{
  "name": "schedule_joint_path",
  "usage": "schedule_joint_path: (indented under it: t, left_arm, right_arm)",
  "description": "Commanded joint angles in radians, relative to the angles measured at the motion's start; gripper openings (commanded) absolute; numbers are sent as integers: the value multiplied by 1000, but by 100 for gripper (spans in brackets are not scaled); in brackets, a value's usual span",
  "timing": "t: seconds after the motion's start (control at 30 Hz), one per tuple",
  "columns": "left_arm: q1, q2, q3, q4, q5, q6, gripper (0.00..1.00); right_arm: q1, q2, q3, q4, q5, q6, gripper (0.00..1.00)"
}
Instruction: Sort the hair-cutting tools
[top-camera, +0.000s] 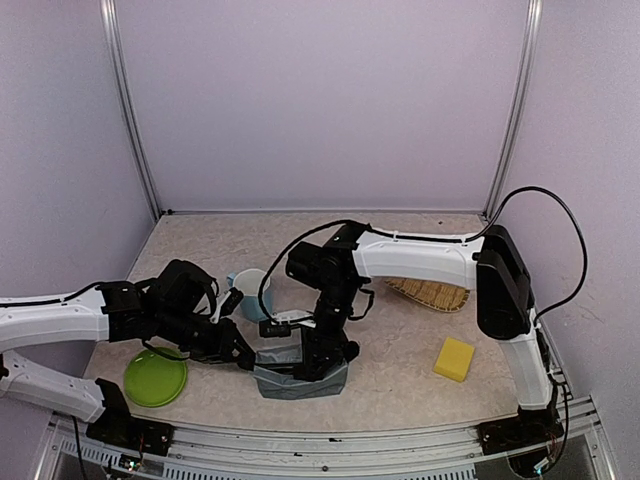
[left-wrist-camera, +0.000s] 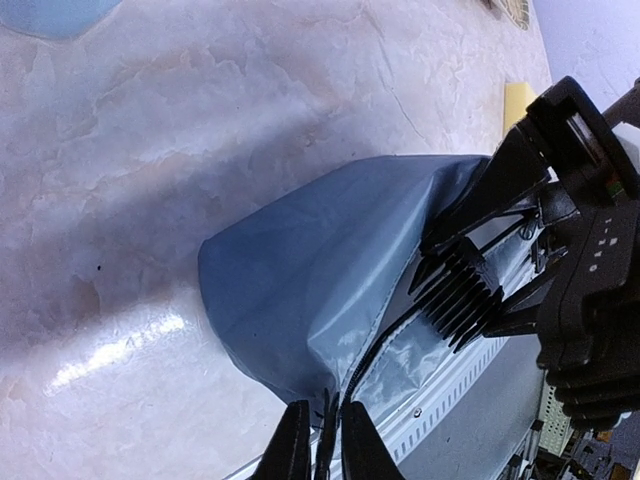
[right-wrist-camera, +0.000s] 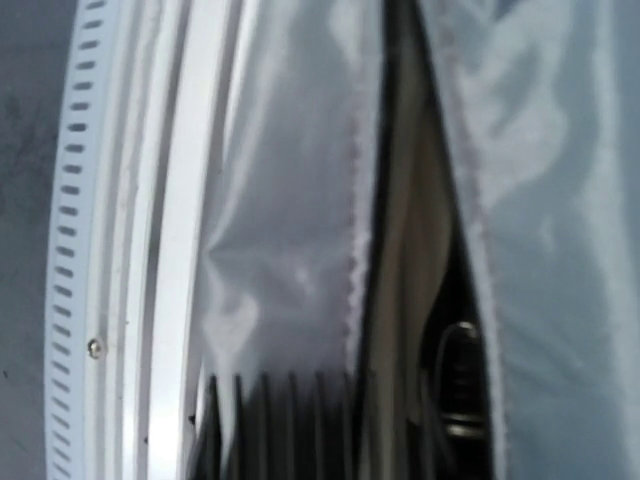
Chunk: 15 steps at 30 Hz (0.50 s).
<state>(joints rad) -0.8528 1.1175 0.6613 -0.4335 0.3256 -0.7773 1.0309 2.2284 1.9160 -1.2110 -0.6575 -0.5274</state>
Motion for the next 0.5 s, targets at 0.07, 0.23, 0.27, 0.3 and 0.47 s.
schedule_joint_path:
  t: [0.07,0.23,0.27,0.3,0.47]
  left_arm:
    - [8,-18,-15,22,7,13,11]
    - [8,-19,-10,15,0,19,11]
    - [8,-22,-9,14,-2,19,11]
    - [8,-23,-8,15,-3,19,11]
    - [8,-31,-5,12,-14,23,9]
  right_arm:
    - [-11,-1,33,65,126,113,68]
    - [-10,-58,38,91,198,125,100]
    - [-11,-73,36,89,191,120,100]
    - [-12,-90,33,85,179,114,100]
    - [-20,-191,13,67,121,78,100]
